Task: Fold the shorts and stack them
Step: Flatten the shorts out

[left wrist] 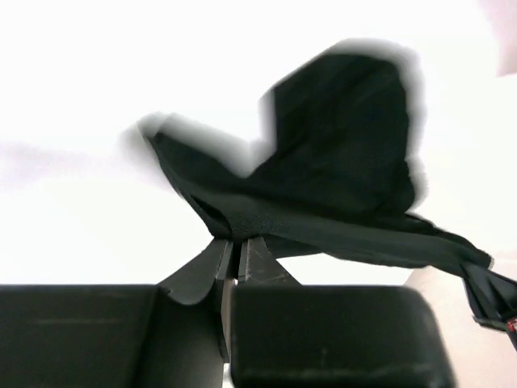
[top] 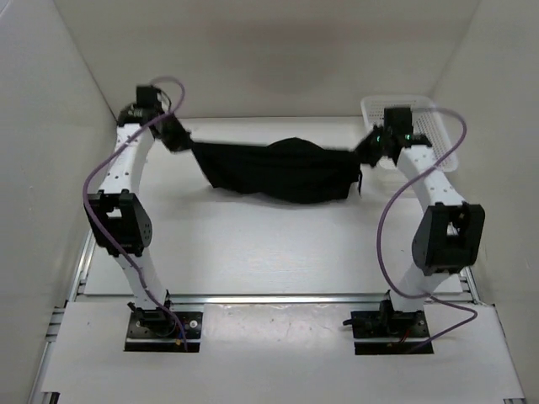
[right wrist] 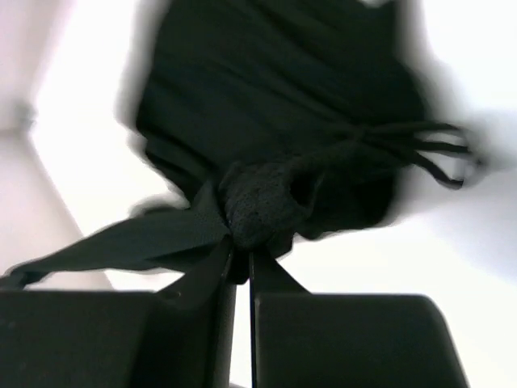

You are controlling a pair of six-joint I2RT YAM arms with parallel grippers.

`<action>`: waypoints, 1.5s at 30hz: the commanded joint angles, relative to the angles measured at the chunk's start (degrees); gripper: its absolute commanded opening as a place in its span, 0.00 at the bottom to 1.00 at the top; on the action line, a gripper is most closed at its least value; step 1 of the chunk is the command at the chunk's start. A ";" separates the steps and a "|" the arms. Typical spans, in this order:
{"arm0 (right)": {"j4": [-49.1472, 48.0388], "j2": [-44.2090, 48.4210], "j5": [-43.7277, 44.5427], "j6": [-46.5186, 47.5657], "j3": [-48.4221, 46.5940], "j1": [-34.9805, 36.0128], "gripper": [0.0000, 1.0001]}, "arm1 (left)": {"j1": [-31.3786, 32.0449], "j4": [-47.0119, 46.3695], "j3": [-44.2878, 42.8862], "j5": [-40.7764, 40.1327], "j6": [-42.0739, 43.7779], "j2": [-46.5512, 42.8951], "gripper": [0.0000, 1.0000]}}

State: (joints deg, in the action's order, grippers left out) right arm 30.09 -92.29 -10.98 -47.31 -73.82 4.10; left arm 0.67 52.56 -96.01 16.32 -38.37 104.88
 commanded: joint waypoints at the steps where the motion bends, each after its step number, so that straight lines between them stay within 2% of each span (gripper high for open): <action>1: 1.55 -6.39 1.14 4.24 -26.00 -0.06 0.00 | -3.30 9.83 -27.32 -1.99 3.30 4.68 0.10; 3: 2.17 -9.12 0.52 4.24 -35.12 -0.06 0.00 | -6.01 12.30 -42.77 -0.77 3.30 7.00 0.10; 4: 2.17 -9.13 -0.08 4.24 -38.56 -0.06 0.00 | -6.90 11.53 -45.38 1.59 2.34 7.00 0.10; 6: 2.17 -9.05 -0.97 5.64 -44.55 -0.06 0.00 | -9.26 9.07 -46.55 3.98 1.02 4.47 0.10; 8: 1.65 -5.12 -0.97 7.57 -41.96 1.08 0.00 | -9.89 4.76 -41.04 5.30 0.40 -1.74 0.10; 10: -0.37 -1.07 -0.19 9.07 -36.16 1.97 0.00 | -9.90 2.82 -32.96 5.30 1.27 -5.98 0.10; 12: -2.56 5.61 1.13 10.31 -24.83 2.67 0.00 | -9.19 2.82 -26.90 5.30 2.50 -11.70 0.10; 13: -3.36 7.89 1.14 10.31 -20.62 3.19 0.00 | -8.58 2.21 -18.60 4.70 3.55 -13.89 0.10; 14: -4.06 12.35 1.14 10.92 -12.39 3.20 0.00 | -8.58 0.90 -13.64 4.17 3.57 -18.53 0.10; 15: -4.59 14.57 1.14 11.53 -8.31 3.20 0.00 | -8.58 0.10 -8.55 4.16 4.35 -21.09 0.10; 16: -4.60 16.60 1.84 12.06 -4.44 3.20 0.00 | -8.58 -0.43 1.95 3.64 5.05 -23.64 0.10; 18: -4.60 23.27 2.97 12.76 6.99 3.20 0.00 | -8.05 -1.13 12.63 2.50 5.76 -31.03 0.10; 19: -3.21 27.73 4.20 13.46 10.68 3.20 0.00 | -8.05 -1.14 22.78 1.97 5.76 -33.31 0.10; 20: -2.15 30.04 5.35 13.47 14.02 3.20 0.01 | -8.05 -1.14 27.84 1.36 6.28 -37.86 0.15; 21: -0.83 32.24 6.49 13.47 20.32 3.20 0.15 | -8.05 -1.14 32.59 1.35 6.29 -40.08 0.27; 22: 1.79 36.44 7.46 13.47 23.26 3.20 0.39 | -8.05 -1.14 40.12 1.35 6.29 -41.93 0.47; 23: 3.12 38.66 8.69 13.47 25.55 3.20 0.71 | -8.75 -1.14 42.72 2.48 6.29 -43.34 0.85; 24: 4.35 40.50 11.05 12.17 28.70 3.20 0.79 | -9.27 -1.14 44.48 2.49 6.29 -45.18 0.93; 25: 6.19 43.31 11.77 11.63 29.60 3.20 0.85 | -9.89 -1.14 45.29 3.28 6.29 -45.20 0.96; 27: 6.83 45.00 12.30 10.49 29.61 3.20 0.89 | -9.90 -1.14 42.67 3.29 6.82 -44.07 0.98; 29: 6.83 45.01 12.83 9.96 28.57 3.20 0.89 | -9.37 -1.14 37.33 2.76 7.69 -41.87 0.95; 30: 7.44 44.14 12.83 9.96 27.69 3.20 0.85 | -9.37 -0.53 35.56 2.23 8.39 -39.17 0.93; 31: 7.44 42.47 13.61 10.65 26.03 3.72 0.81 | -8.58 -0.52 33.71 2.23 8.40 -37.66 0.85; 33: 7.44 40.36 14.40 11.44 24.35 3.72 0.71 | -5.86 -0.52 28.35 0.83 9.19 -34.15 0.76; 34: 7.44 37.74 15.80 11.97 22.69 3.72 0.51 | -4.98 -0.52 26.50 0.30 9.80 -30.04 0.69; 35: 7.44 36.14 15.82 12.76 21.71 3.72 0.43 | -2.97 -0.52 24.57 0.30 9.81 -27.74 0.58; 36: 7.44 34.39 16.34 13.38 20.57 3.72 0.33 | -1.82 -0.52 20.46 0.30 10.68 -25.45 0.51; 37: 7.44 30.46 16.34 14.08 19.34 3.72 0.18 | -0.50 -0.52 18.42 -0.40 10.68 -20.99 0.46; 40: 6.83 21.82 13.98 16.28 13.98 3.72 0.02 | 4.94 -0.52 8.93 -1.89 11.21 -13.85 0.42; 42: 6.30 18.04 13.97 16.98 10.20 4.25 0.02 | 8.71 0.00 3.66 -2.43 11.21 -6.21 0.43; 43: 6.30 14.72 14.58 16.99 9.06 4.25 0.05 | 9.69 0.61 -2.20 -3.47 10.69 -3.48 0.49; 45: 5.69 10.84 14.59 16.99 6.16 4.25 0.16 | 12.15 1.58 -8.46 -4.01 10.68 5.39 0.55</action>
State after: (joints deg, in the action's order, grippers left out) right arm 37.19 -78.24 3.07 -32.27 -63.37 8.01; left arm 9.63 52.95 -97.34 14.06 -28.21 104.88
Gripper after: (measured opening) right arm 0.135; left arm 0.541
